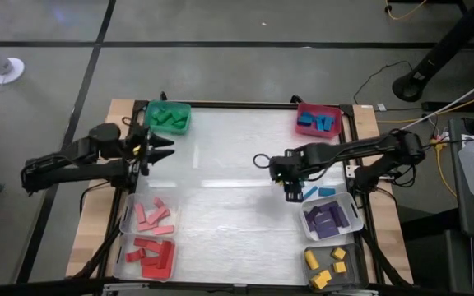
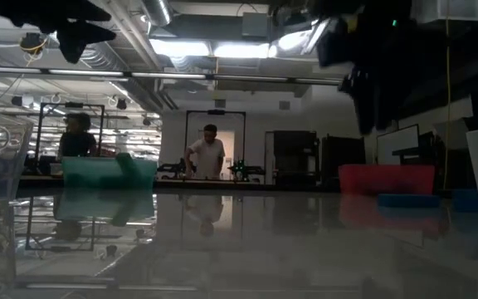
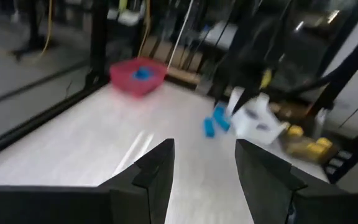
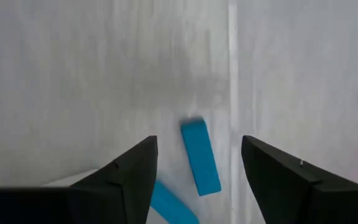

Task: Sort blocks
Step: Put the blue block into the pink bin

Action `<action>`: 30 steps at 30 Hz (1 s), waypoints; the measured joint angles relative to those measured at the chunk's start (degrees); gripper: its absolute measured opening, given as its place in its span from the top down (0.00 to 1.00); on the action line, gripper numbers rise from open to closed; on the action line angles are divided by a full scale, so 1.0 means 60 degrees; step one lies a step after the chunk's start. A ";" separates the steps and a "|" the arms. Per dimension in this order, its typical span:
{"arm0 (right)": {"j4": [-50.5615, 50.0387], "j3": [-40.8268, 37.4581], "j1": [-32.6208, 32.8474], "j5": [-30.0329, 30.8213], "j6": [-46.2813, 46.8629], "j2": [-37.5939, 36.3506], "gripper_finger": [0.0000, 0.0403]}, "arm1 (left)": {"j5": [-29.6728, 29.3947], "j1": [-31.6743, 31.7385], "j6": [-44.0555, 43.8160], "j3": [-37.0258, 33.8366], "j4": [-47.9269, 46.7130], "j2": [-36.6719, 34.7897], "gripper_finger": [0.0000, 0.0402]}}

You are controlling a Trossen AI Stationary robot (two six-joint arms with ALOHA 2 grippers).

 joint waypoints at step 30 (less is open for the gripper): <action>-0.0722 -0.0018 -0.1494 -0.0499 -0.1288 0.3610 0.65 | 0.0647 -0.0180 0.0703 -0.2458 0.1745 -0.2406 0.60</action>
